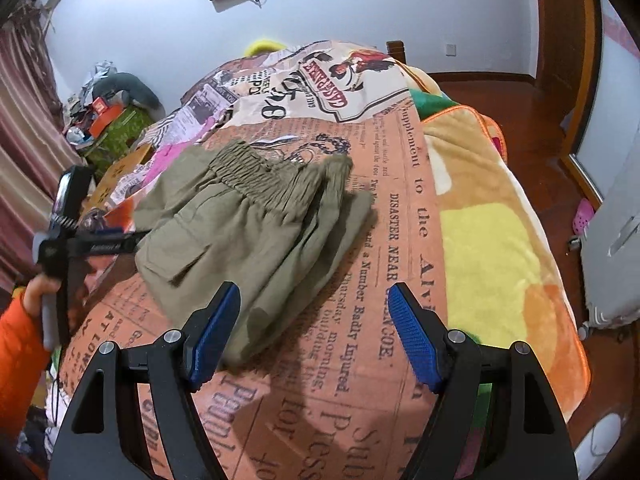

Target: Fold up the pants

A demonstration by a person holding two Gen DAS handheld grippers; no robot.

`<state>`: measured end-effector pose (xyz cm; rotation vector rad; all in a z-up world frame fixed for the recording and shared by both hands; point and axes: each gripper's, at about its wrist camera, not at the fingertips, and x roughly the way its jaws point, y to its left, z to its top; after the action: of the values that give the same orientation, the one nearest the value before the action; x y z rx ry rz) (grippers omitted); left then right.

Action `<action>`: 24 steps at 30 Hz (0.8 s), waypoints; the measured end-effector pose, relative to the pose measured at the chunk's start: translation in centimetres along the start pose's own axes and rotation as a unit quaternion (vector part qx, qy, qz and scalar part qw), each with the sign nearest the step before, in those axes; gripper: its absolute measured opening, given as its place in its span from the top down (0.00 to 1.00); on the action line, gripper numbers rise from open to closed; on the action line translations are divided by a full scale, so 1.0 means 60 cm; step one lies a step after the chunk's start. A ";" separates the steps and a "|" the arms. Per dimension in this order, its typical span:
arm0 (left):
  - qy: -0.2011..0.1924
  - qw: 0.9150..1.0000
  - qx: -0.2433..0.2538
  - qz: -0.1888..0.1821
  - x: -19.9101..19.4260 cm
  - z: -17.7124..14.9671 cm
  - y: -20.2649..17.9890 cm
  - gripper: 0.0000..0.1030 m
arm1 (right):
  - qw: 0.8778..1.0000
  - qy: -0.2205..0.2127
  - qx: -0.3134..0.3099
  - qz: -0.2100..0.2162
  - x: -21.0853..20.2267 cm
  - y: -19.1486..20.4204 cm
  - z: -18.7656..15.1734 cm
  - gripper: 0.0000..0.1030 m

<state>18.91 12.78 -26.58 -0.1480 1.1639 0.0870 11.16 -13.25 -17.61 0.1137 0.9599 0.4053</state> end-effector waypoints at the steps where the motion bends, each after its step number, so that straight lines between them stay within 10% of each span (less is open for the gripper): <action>1: 0.000 1.000 -0.012 -0.009 -0.007 -0.013 0.005 0.02 | 1.000 0.002 -0.002 0.001 0.001 0.004 -0.003 0.29; 24: -0.032 0.997 -0.030 0.065 -0.033 -0.044 0.096 0.03 | 1.000 0.025 -0.011 0.015 0.066 0.007 -0.018 0.29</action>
<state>14.89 18.06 -26.19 -0.1217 1.1065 0.2403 12.19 -11.43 -21.19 0.0979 1.0039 0.4485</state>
